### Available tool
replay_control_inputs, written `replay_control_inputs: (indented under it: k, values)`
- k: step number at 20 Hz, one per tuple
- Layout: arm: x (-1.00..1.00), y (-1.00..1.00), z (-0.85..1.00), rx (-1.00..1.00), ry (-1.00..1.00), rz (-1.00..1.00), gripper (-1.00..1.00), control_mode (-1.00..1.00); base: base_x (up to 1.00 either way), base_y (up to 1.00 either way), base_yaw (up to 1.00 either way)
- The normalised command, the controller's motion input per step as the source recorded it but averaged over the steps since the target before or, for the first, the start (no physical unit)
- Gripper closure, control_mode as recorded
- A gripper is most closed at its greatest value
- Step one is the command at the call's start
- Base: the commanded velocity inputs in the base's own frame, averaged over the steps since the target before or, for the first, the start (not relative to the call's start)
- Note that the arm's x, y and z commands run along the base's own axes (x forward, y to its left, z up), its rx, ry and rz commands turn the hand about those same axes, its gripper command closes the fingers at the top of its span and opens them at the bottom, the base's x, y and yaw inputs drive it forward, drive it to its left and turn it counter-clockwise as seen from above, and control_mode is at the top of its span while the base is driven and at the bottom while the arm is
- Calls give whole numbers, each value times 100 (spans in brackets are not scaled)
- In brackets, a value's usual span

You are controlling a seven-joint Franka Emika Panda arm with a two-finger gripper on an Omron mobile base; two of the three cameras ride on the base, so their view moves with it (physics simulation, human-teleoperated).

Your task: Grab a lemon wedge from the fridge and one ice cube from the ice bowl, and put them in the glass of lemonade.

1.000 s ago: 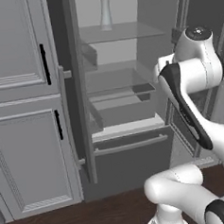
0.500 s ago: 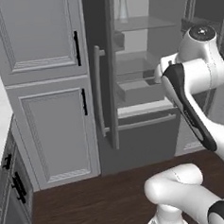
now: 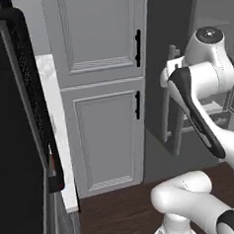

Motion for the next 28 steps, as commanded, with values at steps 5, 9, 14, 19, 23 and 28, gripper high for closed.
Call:
replay_control_inputs:
  k: [5, 9, 14, 19, 23, 28]
  values:
    - [0, 0, 0, 0, 0, 0, 100, 100, 99, 100, 0]
    - [0, 0, 0, 0, 0, 0, 100, 100, 100, 95, 1]
    - [0, 0, 0, 0, 0, 0, 100, 100, 100, 35, 2]
    - [0, 0, 0, 0, 0, 0, 100, 100, 100, 8, -3]
    - [0, 0, 0, 0, 0, 0, 100, 100, 100, 18, 4]
    - [0, 0, 0, 0, 0, 0, 100, 100, 100, 17, 25]
